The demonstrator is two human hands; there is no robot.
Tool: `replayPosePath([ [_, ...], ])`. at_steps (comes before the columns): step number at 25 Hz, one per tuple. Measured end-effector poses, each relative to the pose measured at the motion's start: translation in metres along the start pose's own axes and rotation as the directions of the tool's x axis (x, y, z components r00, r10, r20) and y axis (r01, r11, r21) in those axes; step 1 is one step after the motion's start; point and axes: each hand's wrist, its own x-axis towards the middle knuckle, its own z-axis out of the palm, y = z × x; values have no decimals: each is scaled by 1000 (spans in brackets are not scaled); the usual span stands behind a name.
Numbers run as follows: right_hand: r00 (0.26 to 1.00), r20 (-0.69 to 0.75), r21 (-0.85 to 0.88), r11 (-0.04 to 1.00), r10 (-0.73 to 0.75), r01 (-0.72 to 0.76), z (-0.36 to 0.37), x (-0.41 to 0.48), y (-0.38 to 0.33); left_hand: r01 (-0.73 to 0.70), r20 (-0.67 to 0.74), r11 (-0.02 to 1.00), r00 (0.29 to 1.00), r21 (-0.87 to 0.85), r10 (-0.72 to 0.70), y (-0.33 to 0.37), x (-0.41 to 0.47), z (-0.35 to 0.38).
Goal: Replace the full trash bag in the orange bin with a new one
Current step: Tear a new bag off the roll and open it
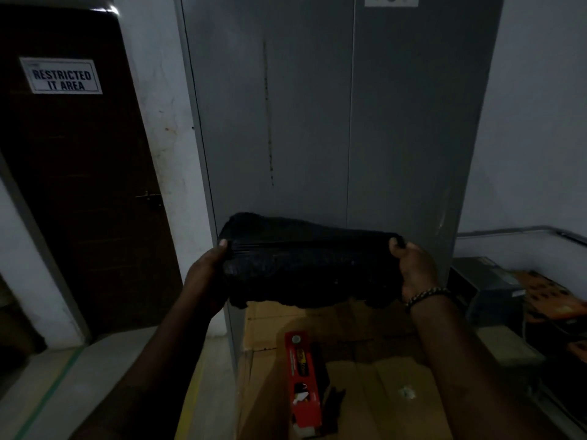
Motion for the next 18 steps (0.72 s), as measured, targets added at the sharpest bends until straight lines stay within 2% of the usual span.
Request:
replayPosePath([
  [2, 995, -96, -8, 1000, 9, -10, -7, 6, 0, -24, -85, 999, 996, 23, 25, 1, -5, -3],
  [4, 993, -108, 69, 997, 41, -34, -8, 4, 1, -25, -57, 999, 998, 23, 26, 1, -7, -6],
  [7, 996, 75, 253, 965, 56, -73, -4, -5, 3, 12, 272, 1000, 962, 3, -13, -1, -8, -8],
  [9, 962, 269, 276, 954, 39, -116, 0, -15, 2, 78, 293, 997, 953, 5, -76, -6, -1, -10],
  [11, 925, 374, 200, 969, 60, -144, 4, -21, 3, 120, 217, 992, 968, 35, -124, -10, 6, -14],
  [12, 930, 361, 154, 978, 76, -140, 5, -22, 3, 129, 150, 991, 979, 46, -134, -11, 7, -15],
  [15, 984, 113, 83, 985, 140, -149, 1, -15, 1, 113, -91, 993, 990, 24, -111, -8, 14, -32],
  [18, 987, -93, 119, 986, 131, -119, -9, 1, 8, 77, -197, 997, 978, 27, -70, -4, 14, -53],
])
